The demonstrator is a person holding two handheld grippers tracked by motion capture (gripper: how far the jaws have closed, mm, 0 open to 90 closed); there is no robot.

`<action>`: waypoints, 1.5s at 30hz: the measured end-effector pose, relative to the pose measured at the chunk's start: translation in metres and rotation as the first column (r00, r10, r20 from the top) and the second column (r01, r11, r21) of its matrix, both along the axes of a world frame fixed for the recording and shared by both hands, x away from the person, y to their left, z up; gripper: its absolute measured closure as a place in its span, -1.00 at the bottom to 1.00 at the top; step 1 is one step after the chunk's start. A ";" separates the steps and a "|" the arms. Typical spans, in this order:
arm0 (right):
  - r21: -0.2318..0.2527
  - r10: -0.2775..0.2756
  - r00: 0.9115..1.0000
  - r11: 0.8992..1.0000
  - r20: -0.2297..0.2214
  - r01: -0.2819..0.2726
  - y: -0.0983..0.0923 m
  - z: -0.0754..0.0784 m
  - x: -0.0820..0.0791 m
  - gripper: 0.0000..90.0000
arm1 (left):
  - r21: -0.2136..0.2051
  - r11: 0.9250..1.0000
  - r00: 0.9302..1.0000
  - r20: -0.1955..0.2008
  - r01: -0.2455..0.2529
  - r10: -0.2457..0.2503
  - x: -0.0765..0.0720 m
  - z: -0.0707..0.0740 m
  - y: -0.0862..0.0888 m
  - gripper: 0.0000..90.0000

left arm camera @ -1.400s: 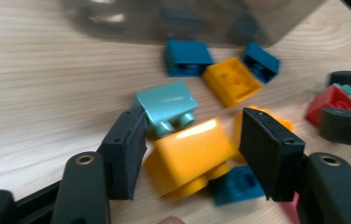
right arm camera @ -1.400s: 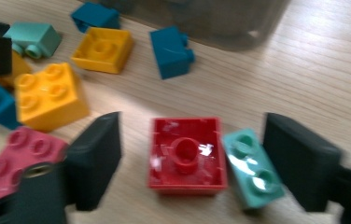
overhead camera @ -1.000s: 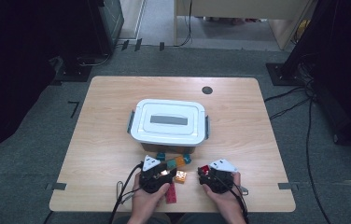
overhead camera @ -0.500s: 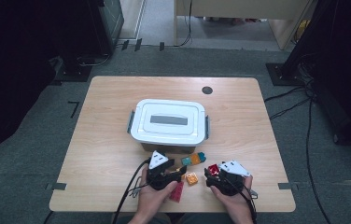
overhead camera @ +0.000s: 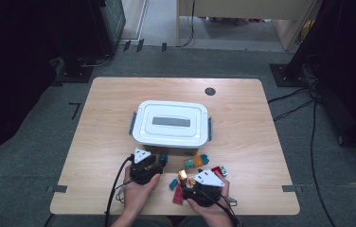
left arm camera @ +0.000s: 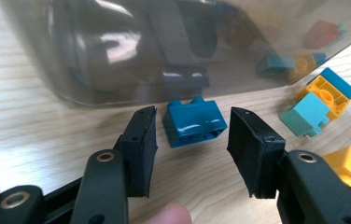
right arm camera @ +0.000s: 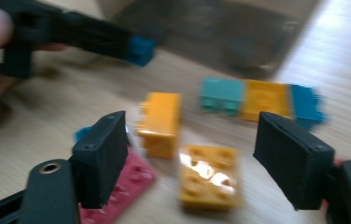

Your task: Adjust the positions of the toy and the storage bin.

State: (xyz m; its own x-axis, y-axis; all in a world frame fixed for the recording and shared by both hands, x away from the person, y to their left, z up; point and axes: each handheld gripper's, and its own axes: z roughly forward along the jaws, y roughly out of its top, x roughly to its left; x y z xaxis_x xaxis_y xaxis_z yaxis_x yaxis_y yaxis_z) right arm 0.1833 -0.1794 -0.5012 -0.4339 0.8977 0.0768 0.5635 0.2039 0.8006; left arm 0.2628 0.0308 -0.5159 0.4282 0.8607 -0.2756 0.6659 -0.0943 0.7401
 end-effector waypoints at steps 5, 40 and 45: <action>-0.058 0.053 0.998 0.997 0.038 -0.051 0.029 -0.008 0.003 -0.69 | 0.002 1.000 1.000 -0.006 -0.003 0.003 0.001 -0.001 -0.004 0.24; -0.119 -0.023 0.998 0.992 0.052 0.030 -0.024 -0.008 0.004 -0.62 | -0.042 0.992 0.993 0.017 0.119 -0.118 -0.008 0.005 -0.057 0.10; -0.095 -0.011 0.998 0.995 0.054 0.016 -0.021 -0.002 0.008 -0.68 | -0.039 0.994 0.994 0.035 0.104 -0.103 -0.013 0.015 -0.034 -0.07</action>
State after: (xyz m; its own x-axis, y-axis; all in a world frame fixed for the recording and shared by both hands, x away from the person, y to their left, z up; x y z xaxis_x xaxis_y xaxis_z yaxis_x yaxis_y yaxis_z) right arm 0.1908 -0.2007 -0.5027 -0.4231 0.9055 -0.0322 0.5235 0.2733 0.8070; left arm 0.2498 -0.0029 -0.5007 0.5239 0.7997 -0.2934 0.6290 -0.1309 0.7663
